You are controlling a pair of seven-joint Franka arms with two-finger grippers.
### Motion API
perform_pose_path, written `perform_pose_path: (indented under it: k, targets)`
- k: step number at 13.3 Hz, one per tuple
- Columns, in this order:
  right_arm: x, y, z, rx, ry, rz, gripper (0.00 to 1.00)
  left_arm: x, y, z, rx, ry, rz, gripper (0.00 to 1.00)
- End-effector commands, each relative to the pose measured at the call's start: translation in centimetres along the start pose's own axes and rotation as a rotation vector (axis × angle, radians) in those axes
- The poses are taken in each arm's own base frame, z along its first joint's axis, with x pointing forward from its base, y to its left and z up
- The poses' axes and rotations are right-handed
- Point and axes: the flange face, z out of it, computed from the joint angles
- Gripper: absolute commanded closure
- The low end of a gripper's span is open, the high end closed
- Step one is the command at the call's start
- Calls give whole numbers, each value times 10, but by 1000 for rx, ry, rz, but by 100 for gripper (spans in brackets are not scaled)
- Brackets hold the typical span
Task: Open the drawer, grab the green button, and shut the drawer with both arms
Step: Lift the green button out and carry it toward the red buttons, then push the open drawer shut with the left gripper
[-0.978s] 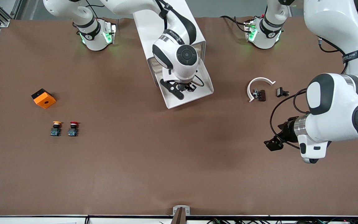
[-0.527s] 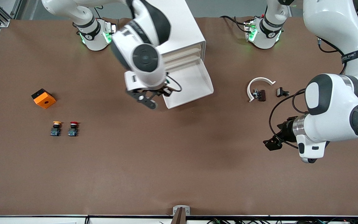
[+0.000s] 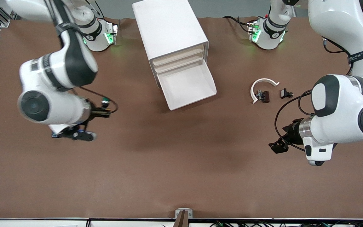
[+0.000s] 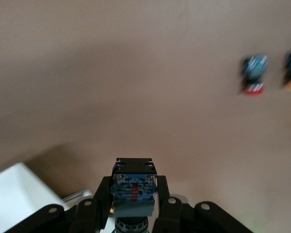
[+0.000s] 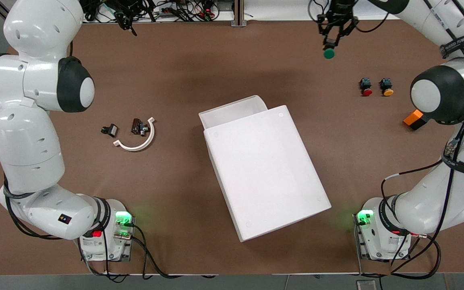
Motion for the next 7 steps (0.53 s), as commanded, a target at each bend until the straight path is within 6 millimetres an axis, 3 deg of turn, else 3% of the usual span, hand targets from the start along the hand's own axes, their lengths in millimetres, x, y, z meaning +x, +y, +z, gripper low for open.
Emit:
perform_pose_path:
  k: [1, 4, 7]
  targets:
    - [23, 46, 25, -54, 56, -120, 89, 2, 0, -4, -9, 34, -1, 0]
    - [54, 102, 70, -62, 157, -224, 87, 3, 3, -6, -33, 46, -4, 0]
    - [62, 116, 123, -81, 204, -239, 86, 0, 8, -1, -39, 47, 2, 0]
